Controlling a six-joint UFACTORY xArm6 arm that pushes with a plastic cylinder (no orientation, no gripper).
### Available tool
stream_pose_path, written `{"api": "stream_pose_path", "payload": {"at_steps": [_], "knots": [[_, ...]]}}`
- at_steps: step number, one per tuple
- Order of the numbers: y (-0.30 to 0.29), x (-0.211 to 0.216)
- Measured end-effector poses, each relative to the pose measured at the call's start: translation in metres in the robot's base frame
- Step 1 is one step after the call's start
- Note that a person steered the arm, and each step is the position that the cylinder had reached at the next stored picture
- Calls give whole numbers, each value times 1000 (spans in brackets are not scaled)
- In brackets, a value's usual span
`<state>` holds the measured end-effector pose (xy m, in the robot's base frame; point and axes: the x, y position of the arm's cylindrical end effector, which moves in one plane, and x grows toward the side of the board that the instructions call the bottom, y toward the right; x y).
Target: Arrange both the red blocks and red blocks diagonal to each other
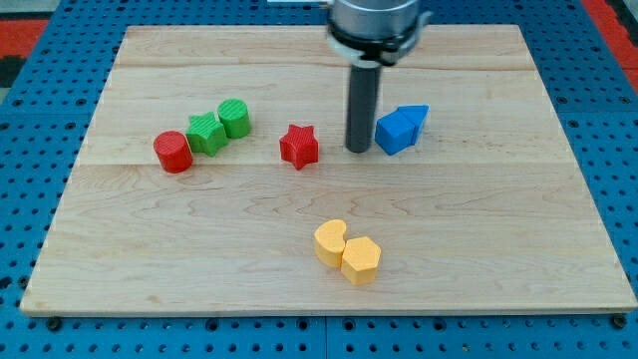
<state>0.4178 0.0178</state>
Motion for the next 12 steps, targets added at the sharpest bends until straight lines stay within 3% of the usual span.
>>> {"api": "stream_pose_path", "payload": {"at_steps": [2,5,9,12], "knots": [[-150,15],[-188,-16],[-211,13],[-232,0]]}}
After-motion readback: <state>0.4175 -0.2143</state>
